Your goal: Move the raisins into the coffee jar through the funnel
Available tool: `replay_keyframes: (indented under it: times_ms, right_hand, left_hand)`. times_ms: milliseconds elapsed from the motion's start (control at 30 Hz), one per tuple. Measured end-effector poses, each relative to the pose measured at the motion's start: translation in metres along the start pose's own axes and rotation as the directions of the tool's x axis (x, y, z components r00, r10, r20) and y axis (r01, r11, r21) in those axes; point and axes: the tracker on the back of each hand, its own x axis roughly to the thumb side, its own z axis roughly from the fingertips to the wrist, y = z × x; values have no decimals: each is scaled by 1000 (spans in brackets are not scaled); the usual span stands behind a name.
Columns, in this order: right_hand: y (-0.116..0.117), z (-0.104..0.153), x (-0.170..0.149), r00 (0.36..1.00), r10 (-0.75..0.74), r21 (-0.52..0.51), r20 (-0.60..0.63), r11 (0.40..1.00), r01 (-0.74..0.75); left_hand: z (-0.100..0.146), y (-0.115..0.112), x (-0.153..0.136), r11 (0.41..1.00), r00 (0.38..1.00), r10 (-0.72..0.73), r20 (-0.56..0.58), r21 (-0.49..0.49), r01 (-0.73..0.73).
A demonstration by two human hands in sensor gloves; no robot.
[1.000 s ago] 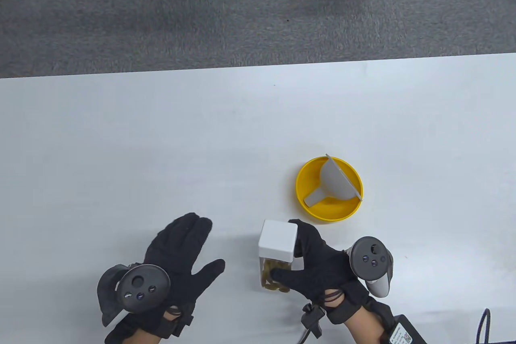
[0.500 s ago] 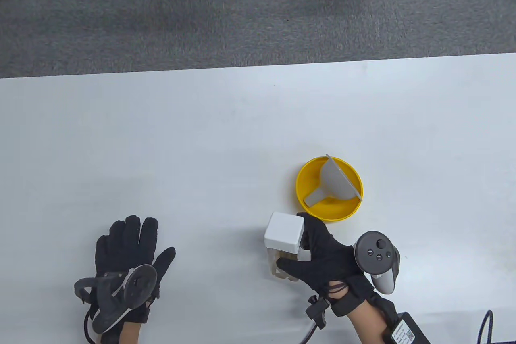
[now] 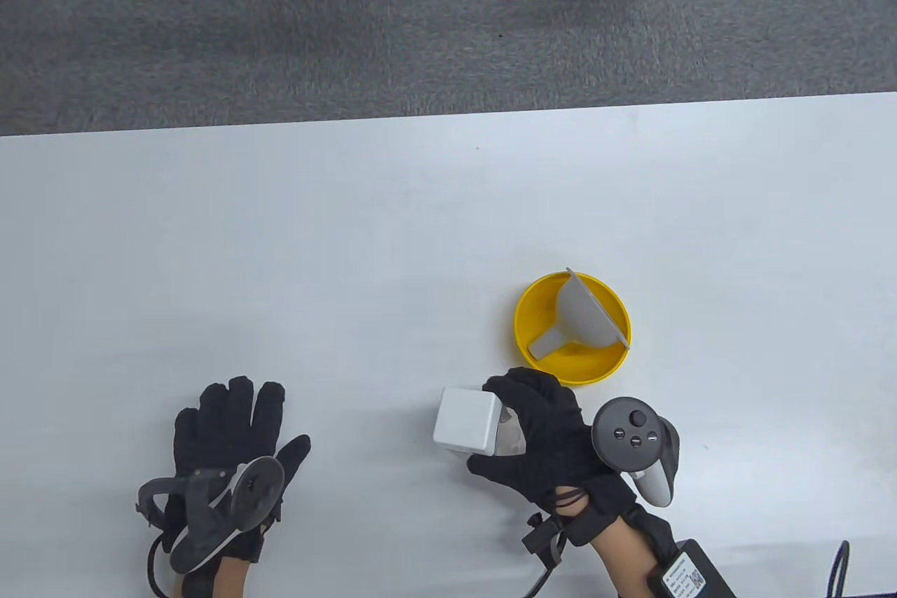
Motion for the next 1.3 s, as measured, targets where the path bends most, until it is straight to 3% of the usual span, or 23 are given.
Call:
replay_keyframes:
  times_ms: [267,500,700,867,1000,1100,1200,1300]
  right_hand:
    - [16,-16,-10,1000,2,117,8,993,-3]
    - [19,-21,-17,998,30,140,-47,990,-23]
    - [4,-1,-2,970,231,42,-71,973,-229]
    - [-31,28,14,934,358,-55,-7,932,-358]
    - [-61,47,9,867,496,-165,-43,853,-495]
    - [-86,60,-4,796,594,-268,-115,754,-600]
    - [-96,63,-17,751,642,-294,-157,695,-656]
    - [-101,64,-34,673,715,-337,-190,596,-728]
  left_hand:
    - [-1,-1,5,1000,1000,-2,13,-21,2]
    - [-1,-1,7,999,1000,0,16,-35,0]
    - [-1,-1,8,999,1000,-3,10,-36,3]
    - [-1,4,13,1000,1000,0,15,-12,0]
    - [-1,6,14,1000,1000,-7,16,-3,7]
    - [0,6,15,1000,1000,-12,20,11,12]
    - [0,6,14,1000,1000,-14,19,15,14]
    - [1,7,14,999,1000,-25,16,34,24]
